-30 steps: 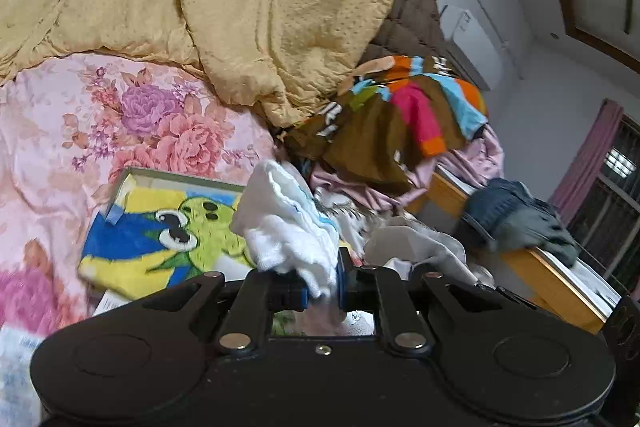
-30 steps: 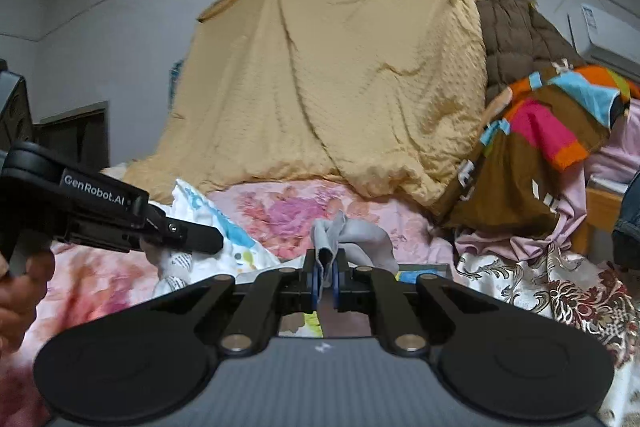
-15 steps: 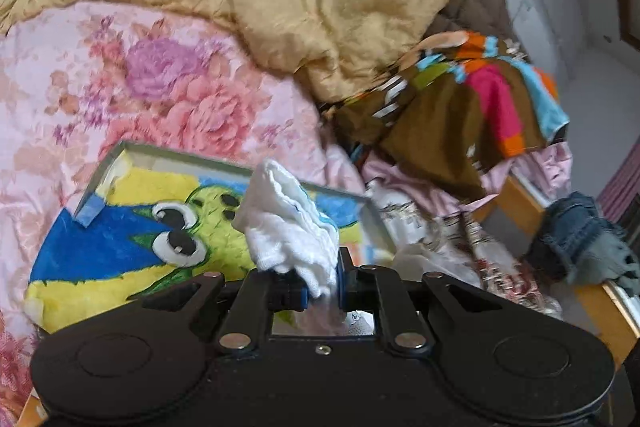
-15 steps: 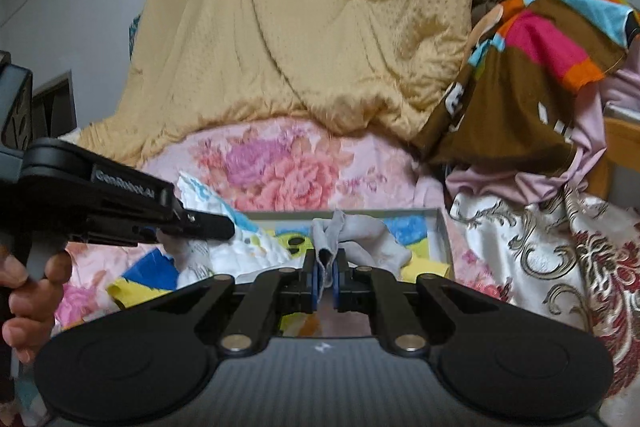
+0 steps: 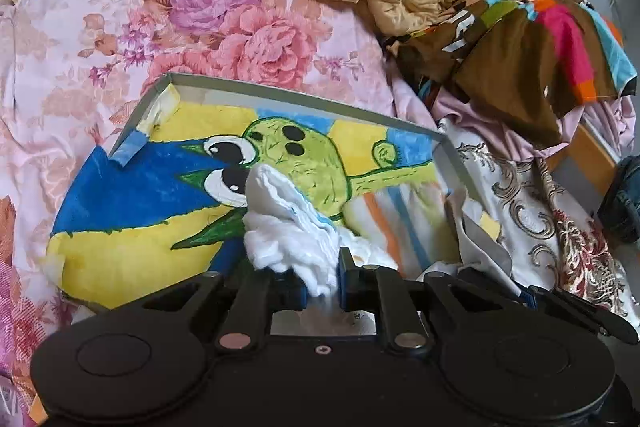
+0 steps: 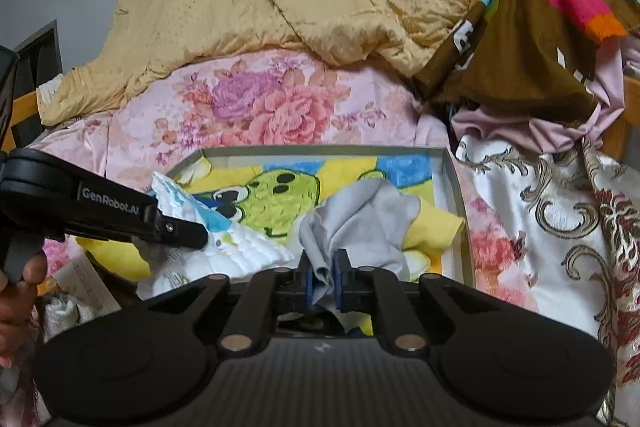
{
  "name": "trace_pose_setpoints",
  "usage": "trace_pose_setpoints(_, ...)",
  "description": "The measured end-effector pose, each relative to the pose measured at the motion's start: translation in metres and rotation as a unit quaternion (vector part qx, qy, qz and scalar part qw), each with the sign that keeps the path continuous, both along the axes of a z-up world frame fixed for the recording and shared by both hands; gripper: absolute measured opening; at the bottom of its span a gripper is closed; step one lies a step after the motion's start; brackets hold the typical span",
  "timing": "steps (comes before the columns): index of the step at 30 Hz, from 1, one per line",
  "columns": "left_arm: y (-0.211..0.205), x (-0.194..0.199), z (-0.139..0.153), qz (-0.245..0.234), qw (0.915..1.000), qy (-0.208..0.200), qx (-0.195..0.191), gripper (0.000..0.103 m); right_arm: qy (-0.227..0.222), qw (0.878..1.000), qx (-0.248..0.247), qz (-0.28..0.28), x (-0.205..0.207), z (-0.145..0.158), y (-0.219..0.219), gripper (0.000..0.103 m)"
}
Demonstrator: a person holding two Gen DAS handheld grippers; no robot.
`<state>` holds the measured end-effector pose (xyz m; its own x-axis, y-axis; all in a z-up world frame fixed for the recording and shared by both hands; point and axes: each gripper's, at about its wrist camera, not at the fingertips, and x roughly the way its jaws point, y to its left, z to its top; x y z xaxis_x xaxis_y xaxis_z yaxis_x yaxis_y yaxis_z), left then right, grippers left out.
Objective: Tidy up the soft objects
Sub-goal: 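Open both grippers to release the mask and baby cloth into the tray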
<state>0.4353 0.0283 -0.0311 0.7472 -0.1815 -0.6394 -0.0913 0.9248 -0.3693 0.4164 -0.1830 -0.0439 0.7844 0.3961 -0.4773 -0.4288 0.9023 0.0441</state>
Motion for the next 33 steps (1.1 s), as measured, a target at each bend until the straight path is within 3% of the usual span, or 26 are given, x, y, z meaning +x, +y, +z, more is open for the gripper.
trace_pose_setpoints(3,0.003,0.0,0.0,0.006,0.9999,0.009,-0.003,0.019,0.004,1.0,-0.001,0.0,-0.001,-0.001,-0.001,0.017)
trace_pose_setpoints(7,0.005,-0.003,0.002,0.016,0.9996,0.022,0.005,0.024,0.008,1.0,0.004,-0.002,-0.003,0.001,-0.004,0.041)
trace_pose_setpoints(10,0.007,-0.011,0.007,0.024,0.9996,0.017,0.005,0.036,0.006,1.0,0.007,-0.003,-0.008,0.005,-0.008,0.053)
trace_pose_setpoints(18,0.006,-0.042,0.022,0.029,0.9993,-0.015,0.019,0.064,-0.012,1.0,0.021,-0.004,-0.03,0.029,-0.016,0.071)
trace_pose_setpoints(25,0.0,-0.081,0.047,0.025,0.997,-0.058,0.043,0.077,-0.038,0.998,0.04,-0.006,-0.061,0.058,-0.025,0.088)
trace_pose_setpoints(27,-0.001,-0.094,0.054,0.025,0.9959,-0.073,0.047,0.084,-0.045,0.998,0.044,-0.009,-0.073,0.065,-0.029,0.091)
trace_pose_setpoints(33,-0.004,-0.141,0.073,0.018,0.9915,-0.117,0.054,0.092,-0.073,0.996,0.049,-0.01,-0.11,0.085,-0.036,0.097)
